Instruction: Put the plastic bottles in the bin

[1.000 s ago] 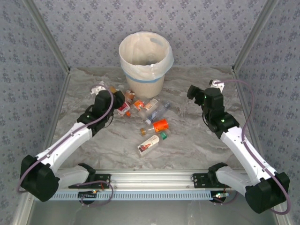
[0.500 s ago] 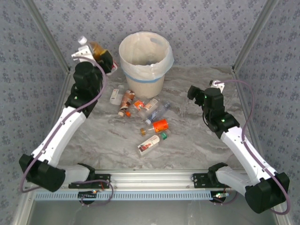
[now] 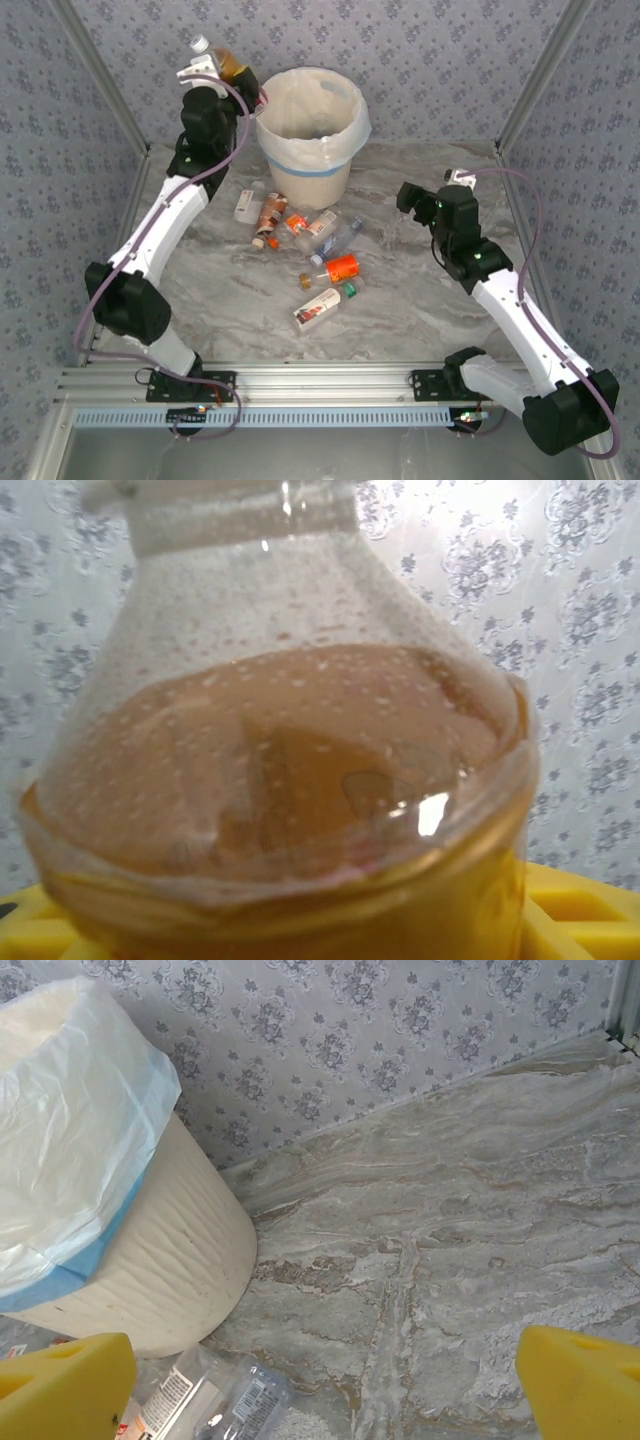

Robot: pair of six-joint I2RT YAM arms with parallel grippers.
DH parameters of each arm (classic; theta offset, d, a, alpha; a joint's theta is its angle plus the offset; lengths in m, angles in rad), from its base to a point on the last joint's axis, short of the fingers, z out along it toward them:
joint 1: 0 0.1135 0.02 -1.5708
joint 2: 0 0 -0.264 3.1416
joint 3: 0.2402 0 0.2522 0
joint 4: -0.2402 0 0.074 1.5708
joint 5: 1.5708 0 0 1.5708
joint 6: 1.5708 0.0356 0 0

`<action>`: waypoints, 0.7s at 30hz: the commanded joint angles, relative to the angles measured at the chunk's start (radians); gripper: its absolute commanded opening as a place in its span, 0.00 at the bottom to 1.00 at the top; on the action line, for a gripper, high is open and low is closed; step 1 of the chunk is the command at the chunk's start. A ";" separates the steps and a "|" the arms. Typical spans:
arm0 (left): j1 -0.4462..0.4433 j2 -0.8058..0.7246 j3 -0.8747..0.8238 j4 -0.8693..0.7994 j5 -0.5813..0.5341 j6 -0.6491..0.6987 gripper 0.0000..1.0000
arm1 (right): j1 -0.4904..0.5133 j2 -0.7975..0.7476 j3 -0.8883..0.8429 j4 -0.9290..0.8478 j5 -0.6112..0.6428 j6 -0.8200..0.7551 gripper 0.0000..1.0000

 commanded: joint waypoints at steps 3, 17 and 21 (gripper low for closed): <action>0.005 0.082 0.139 0.036 0.060 -0.074 0.51 | -0.001 0.000 0.044 -0.033 -0.034 -0.021 1.00; 0.003 0.624 1.032 -0.558 0.141 -0.111 0.52 | 0.012 0.026 0.093 -0.097 -0.019 -0.052 1.00; 0.003 0.782 1.281 -0.660 0.133 -0.140 0.55 | 0.015 0.024 0.101 -0.110 -0.019 -0.063 1.00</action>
